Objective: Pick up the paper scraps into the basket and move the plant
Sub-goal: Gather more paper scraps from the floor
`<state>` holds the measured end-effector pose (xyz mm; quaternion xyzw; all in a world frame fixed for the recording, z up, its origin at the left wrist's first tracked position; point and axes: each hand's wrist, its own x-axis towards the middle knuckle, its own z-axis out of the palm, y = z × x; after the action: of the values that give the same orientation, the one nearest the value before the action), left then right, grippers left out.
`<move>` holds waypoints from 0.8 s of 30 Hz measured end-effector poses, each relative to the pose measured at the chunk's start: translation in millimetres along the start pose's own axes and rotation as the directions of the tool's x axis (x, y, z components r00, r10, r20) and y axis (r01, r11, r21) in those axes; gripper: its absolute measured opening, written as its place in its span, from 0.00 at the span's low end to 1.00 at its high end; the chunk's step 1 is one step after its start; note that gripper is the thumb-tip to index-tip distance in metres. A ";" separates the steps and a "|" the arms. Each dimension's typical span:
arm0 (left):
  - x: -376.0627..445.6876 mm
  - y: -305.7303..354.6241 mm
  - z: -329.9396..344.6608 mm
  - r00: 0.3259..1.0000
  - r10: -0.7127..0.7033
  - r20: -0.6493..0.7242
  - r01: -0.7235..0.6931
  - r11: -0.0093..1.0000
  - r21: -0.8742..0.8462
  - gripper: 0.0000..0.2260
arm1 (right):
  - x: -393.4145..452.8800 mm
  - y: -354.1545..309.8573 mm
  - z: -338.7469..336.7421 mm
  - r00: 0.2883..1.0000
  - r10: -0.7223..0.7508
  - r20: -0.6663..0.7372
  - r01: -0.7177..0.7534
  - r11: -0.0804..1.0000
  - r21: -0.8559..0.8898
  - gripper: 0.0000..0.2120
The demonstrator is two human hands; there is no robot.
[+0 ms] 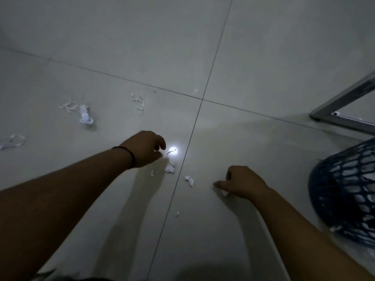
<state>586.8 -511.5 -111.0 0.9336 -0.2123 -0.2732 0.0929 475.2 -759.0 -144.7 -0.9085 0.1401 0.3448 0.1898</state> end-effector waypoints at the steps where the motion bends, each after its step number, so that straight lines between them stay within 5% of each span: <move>1: 0.2 0.8 -3.1 0.999 -0.019 0.041 0.018 0.999 0.032 0.13 | 2.1 1.4 -0.3 1.000 -0.002 0.008 0.002 1.000 -0.015 0.21; 9: -1.4 32.3 27.8 0.978 -0.165 0.128 0.153 0.983 0.100 0.26 | 4.9 4.6 6.4 0.997 -0.043 0.060 0.049 0.994 -0.097 0.24; 19: 4.7 47.1 59.2 0.980 -0.183 0.075 0.149 0.933 0.327 0.11 | 18.2 3.2 10.9 0.988 -0.136 0.079 0.142 0.987 -0.076 0.18; 24: 2.2 48.8 42.5 0.971 -0.171 -0.170 0.179 0.983 0.037 0.10 | 12.4 -18.6 -1.4 0.956 -0.270 -0.114 0.278 0.959 0.057 0.11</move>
<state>548.3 -558.5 -133.4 0.9703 -0.1277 -0.1959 0.0616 492.1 -744.7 -147.6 -0.9285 0.0350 0.2617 0.2609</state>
